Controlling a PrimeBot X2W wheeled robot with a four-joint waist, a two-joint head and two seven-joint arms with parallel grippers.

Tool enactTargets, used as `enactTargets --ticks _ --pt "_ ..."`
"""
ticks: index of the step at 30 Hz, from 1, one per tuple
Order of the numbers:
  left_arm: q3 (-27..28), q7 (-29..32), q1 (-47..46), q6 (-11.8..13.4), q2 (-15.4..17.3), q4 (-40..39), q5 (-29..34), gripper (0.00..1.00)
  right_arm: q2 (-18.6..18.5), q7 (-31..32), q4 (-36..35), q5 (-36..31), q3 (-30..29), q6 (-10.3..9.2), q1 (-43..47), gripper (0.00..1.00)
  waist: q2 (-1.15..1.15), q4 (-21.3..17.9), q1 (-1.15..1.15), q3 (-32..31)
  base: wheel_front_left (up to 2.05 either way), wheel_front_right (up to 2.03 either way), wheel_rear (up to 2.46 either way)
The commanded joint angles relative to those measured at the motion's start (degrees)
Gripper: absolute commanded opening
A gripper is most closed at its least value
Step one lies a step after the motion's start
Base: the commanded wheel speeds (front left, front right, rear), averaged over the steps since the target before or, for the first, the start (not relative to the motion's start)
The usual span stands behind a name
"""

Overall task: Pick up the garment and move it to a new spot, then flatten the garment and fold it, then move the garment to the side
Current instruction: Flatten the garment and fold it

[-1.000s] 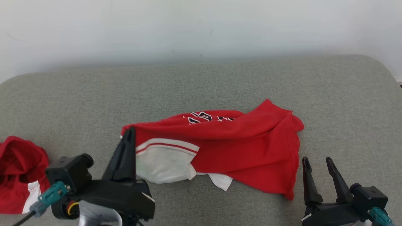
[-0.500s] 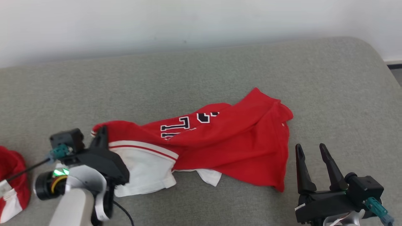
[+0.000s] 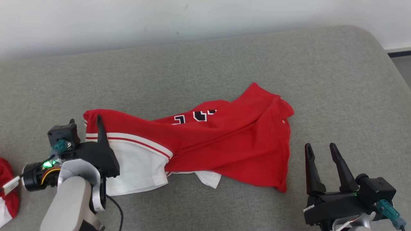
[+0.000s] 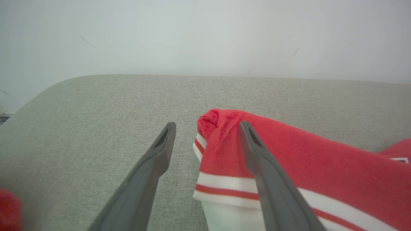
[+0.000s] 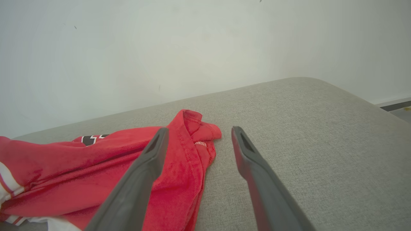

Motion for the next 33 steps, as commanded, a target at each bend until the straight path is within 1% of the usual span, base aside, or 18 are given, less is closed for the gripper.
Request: enactTargets --ticks 1,5,8,10,11,13,17,19,22,24,27,31,33 --pt "0.13 -1.06 0.74 0.05 0.47 0.24 0.51 1.0 0.17 -0.12 0.02 -0.05 -0.09 0.18 0.33 1.0 0.0 1.54 -0.01 -1.31 0.0 0.0 0.0" --pt "-0.03 -4.77 4.14 0.91 0.92 -1.07 1.44 1.0 0.14 0.24 -0.12 -0.36 -0.72 0.18 1.16 1.0 0.0 3.31 -0.01 -2.81 0.0 0.0 0.0" --pt "-0.95 -6.91 8.38 1.53 1.04 -4.96 2.27 1.0 0.16 0.51 -0.32 -0.55 -1.2 0.18 1.64 1.0 0.0 4.18 -0.01 -3.79 0.0 0.0 0.0" --pt "-1.96 -8.16 11.95 2.17 0.96 -8.72 3.18 1.0 0.15 0.92 -0.49 -0.71 -1.62 0.18 1.82 1.0 0.0 4.59 -0.01 -4.21 0.0 0.0 0.0" --pt "-2.52 -8.6 13.82 2.09 0.92 -10.58 3.47 1.0 0.15 0.95 -0.56 -0.72 -1.91 0.18 1.99 1.0 0.0 4.81 -0.01 -4.34 0.0 0.0 0.0" --pt "-3.08 -9.99 17.12 1.44 1.11 -14.42 3.35 1.0 0.15 1.22 -0.69 -1.02 -2.47 0.18 2.33 1.0 0.0 5.2 -0.01 -4.59 0.0 0.0 0.0" --pt "-3.45 -12.37 24.11 0.5 0.43 -22.07 2.69 1.0 0.12 1.66 -0.13 -1.38 -3.32 0.18 2.78 1.0 0.0 5.64 -0.01 -5.62 0.0 0.0 0.0" --pt "-3.05 -13.1 28.79 -0.51 0.12 -25.47 2.38 1.0 0.16 2.03 0.66 -1.54 -3.69 0.18 2.97 1.0 0.0 5.76 -0.01 -6.55 0.0 0.0 0.0" --pt "-2.54 -13.24 32.26 -1.4 -0.16 -28.22 3.5 1.0 0.15 2.63 1.87 -1.76 -4.03 0.18 3.33 1.0 0.0 6.0 -0.01 -7.53 0.0 0.0 0.0" --pt "-2.3 -13.17 34.89 -1.37 -0.56 -29.21 4.59 1.0 0.14 3.21 2.66 -2.22 -4.31 0.18 3.38 1.0 0.0 6.22 -0.01 -8.22 0.0 0.0 0.0" --pt "-3.12 -13.2 36.82 -2.36 -0.67 -29.7 6.04 1.0 0.15 5.78 4.16 -2.92 -5.03 0.18 2.84 1.0 0.0 6.7 -0.01 -8.79 0.0 0.0 0.0" --pt "-3.16 -13.21 37.35 -2.82 -1.07 -29.83 7.1 1.0 0.15 10.36 5.81 -4.19 -5.23 0.19 -0.12 1.0 0.0 7.25 -0.01 -8.87 0.0 0.0 0.0" --pt "-3.08 -13.21 37.23 -2.95 -1.09 -29.83 7.3 1.0 0.15 11.48 6.33 -4.98 -5.39 0.18 -1.02 1.0 0.0 7.41 -0.01 -8.79 0.0 0.0 0.0"
